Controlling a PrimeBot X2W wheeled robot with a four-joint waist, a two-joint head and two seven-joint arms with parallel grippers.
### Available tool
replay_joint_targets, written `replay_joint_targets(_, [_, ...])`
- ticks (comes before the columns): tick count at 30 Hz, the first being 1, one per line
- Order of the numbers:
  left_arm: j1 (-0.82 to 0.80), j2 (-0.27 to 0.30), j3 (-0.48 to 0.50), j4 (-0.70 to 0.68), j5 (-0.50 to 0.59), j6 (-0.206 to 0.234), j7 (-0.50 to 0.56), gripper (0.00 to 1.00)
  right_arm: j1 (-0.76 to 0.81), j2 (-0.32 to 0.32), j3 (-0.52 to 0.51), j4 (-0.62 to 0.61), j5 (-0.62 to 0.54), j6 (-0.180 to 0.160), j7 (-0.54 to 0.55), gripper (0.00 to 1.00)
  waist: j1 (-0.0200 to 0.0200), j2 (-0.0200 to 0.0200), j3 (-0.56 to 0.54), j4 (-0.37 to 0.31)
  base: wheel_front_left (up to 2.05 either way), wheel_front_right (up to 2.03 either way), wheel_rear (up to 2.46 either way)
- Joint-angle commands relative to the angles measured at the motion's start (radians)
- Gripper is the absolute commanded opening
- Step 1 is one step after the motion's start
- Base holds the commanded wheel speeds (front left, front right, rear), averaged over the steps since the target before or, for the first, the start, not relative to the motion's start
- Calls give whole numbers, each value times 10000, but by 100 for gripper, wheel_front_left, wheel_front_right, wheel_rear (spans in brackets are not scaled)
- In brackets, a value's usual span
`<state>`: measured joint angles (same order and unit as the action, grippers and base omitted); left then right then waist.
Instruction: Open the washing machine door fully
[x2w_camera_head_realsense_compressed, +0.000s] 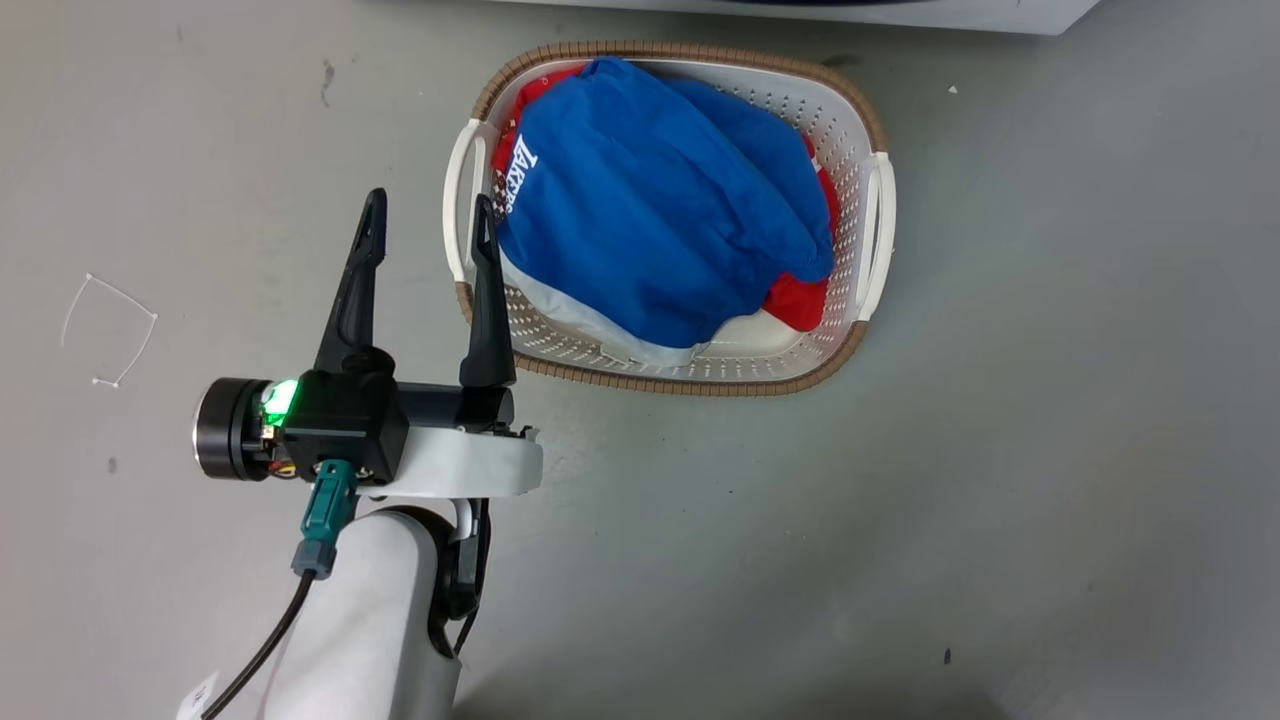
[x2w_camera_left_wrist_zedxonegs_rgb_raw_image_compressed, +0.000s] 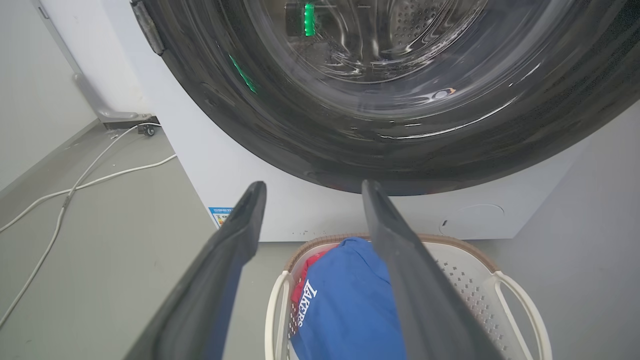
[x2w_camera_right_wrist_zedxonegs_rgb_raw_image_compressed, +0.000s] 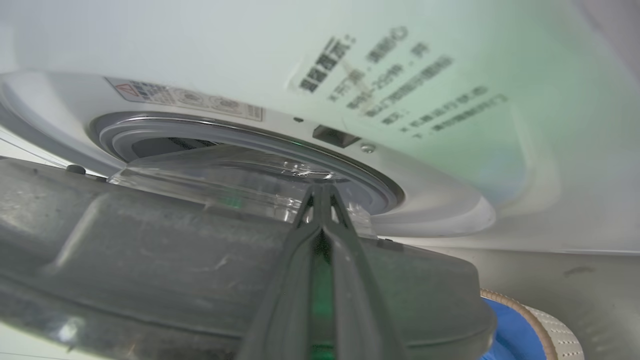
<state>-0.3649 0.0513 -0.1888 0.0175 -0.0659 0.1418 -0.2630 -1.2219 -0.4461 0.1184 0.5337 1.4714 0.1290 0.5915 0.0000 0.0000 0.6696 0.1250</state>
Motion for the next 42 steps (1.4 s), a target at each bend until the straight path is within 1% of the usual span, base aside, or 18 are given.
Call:
replay_joint_targets(1, [-30,-15,27,8,20,9,-28,100,177,199,183,-102,80,32,123,0,0,0,-66,-25,0,0,0])
replay_joint_targets(9, [196,-15,142,121,110,-80,-28,100,741,335,223,-249,192,32,113,0,0,0,-534,-203,0,0,0])
replay_joint_targets(25, [702,-15,235,368,155,-239,-28,100,2640,533,521,-882,528,32,284,0,0,0,-1733,-444,0,0,0])
replay_joint_targets(33, [1079,-15,298,441,186,-271,-28,100,4013,549,755,-1643,733,32,563,0,0,0,-2407,-443,0,0,0])
replay_joint_targets(42, [1401,-17,401,472,268,-328,-28,100,5595,852,1077,-2703,1037,31,795,0,0,0,-2921,-447,0,0,0])
